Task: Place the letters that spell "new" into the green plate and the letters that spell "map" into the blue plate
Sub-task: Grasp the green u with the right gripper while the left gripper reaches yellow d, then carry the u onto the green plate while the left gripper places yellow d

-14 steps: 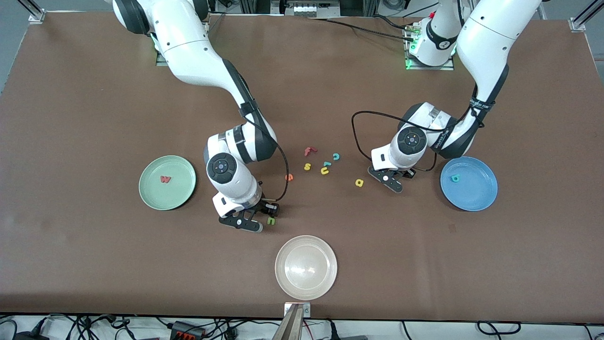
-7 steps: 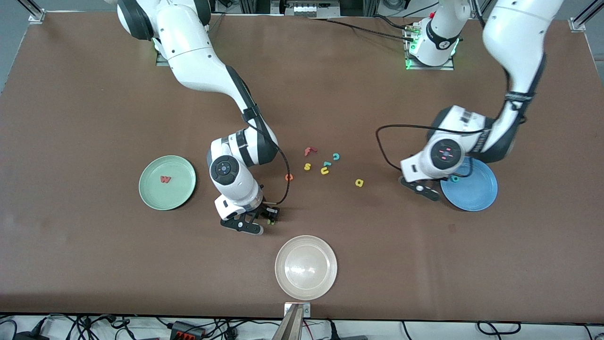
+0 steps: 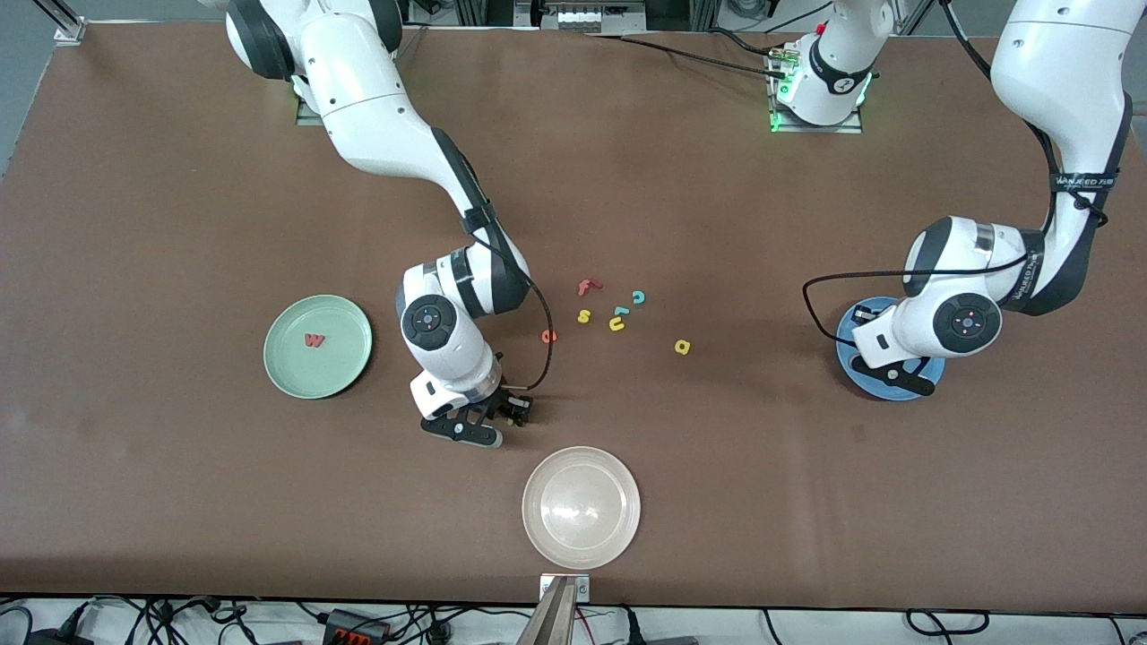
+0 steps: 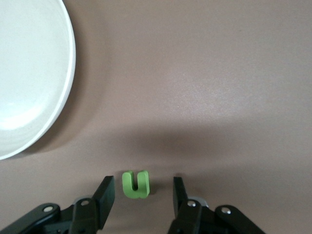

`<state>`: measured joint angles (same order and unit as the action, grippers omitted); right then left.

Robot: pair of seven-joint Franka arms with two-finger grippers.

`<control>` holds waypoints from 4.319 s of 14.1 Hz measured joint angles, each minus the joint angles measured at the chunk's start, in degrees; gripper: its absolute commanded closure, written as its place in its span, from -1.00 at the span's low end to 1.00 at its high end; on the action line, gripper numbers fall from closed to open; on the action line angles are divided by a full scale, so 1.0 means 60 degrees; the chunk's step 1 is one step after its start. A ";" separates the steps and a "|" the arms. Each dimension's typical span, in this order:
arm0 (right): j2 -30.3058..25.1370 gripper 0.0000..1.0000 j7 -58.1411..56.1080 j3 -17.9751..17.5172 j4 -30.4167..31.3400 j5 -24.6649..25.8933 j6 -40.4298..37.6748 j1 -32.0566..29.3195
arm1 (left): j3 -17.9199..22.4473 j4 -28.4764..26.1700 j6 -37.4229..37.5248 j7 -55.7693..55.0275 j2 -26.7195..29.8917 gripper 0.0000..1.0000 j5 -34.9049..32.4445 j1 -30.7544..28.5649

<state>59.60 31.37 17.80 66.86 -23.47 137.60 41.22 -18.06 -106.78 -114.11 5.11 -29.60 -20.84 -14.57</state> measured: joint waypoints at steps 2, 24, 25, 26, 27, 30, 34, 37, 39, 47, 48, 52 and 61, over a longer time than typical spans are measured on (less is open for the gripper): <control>0.0070 -0.02 -0.0005 -0.0001 -0.0021 0.0002 0.0067 0.0003 | 0.0016 -0.0188 -0.0017 -0.0011 -0.0069 0.00 -0.0008 -0.0351; 0.0382 0.83 -0.0260 -0.0006 -0.0252 0.0137 0.0345 0.0160 | -0.2285 0.0854 -0.2272 -0.5554 -0.1512 -1.00 -0.0009 0.2370; 0.0383 0.88 -0.0266 -0.0006 -0.0252 0.0137 0.0346 0.0160 | -0.2280 0.0862 -0.2543 -0.5708 -0.1652 -1.00 -0.0009 0.2535; 0.0383 0.88 -0.0272 -0.0006 -0.0252 0.0137 0.0346 0.0160 | -0.2277 0.0869 -0.2709 -0.5798 -0.1760 -1.00 -0.0010 0.2671; 0.0383 0.89 -0.0283 -0.0006 -0.0252 0.0138 0.0346 0.0160 | -0.2259 0.0878 -0.2765 -0.5825 -0.1831 -0.83 -0.0012 0.2750; 0.0382 0.90 -0.0460 -0.0009 -0.0273 0.0346 0.0288 0.0162 | -0.2195 0.0904 -0.2915 -0.5806 -0.1932 -0.40 -0.0608 0.2757; 0.0308 0.90 -0.0858 0.0090 -0.0523 0.0826 -0.0943 0.0118 | -0.2104 0.0908 -0.3498 -0.5802 -0.2280 0.00 -0.1034 0.2732; -0.0061 0.90 -0.1810 0.0401 -0.0490 0.0988 -0.2561 -0.0051 | -0.2055 0.0953 -0.3634 -0.5781 -0.2399 0.41 -0.1056 0.2702; -0.0569 0.90 -0.2745 0.0873 -0.0014 0.1008 -0.3444 -0.0188 | -0.2047 0.0973 -0.3634 -0.5763 -0.2406 0.73 -0.1324 0.2702; -0.3657 0.87 -0.6619 0.2324 0.4648 0.1015 -0.3790 -0.0318 | -0.2056 0.1399 -0.1632 -0.5309 -0.1635 0.79 -0.1807 0.1978; -0.3913 0.87 -0.6874 0.2427 0.5070 0.1016 -0.3790 -0.0320 | -0.2069 0.1444 -0.0982 -0.5021 -0.1254 0.79 -0.1807 0.1710; -0.4210 0.88 -0.7110 0.2490 0.5995 0.1017 -0.3629 -0.0280 | -0.2075 0.1427 0.1029 -0.3045 -0.0277 0.79 -0.1807 0.0412; -0.3627 -0.61 -0.7110 0.2478 0.6198 0.1011 -0.2777 -0.0203 | -0.2012 0.0204 -0.1236 -0.0691 -0.0960 -1.00 -0.1807 -0.2341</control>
<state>37.84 -11.29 32.67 104.04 -17.41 120.94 40.00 -30.13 -105.55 -121.52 0.96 -35.36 -31.68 -28.61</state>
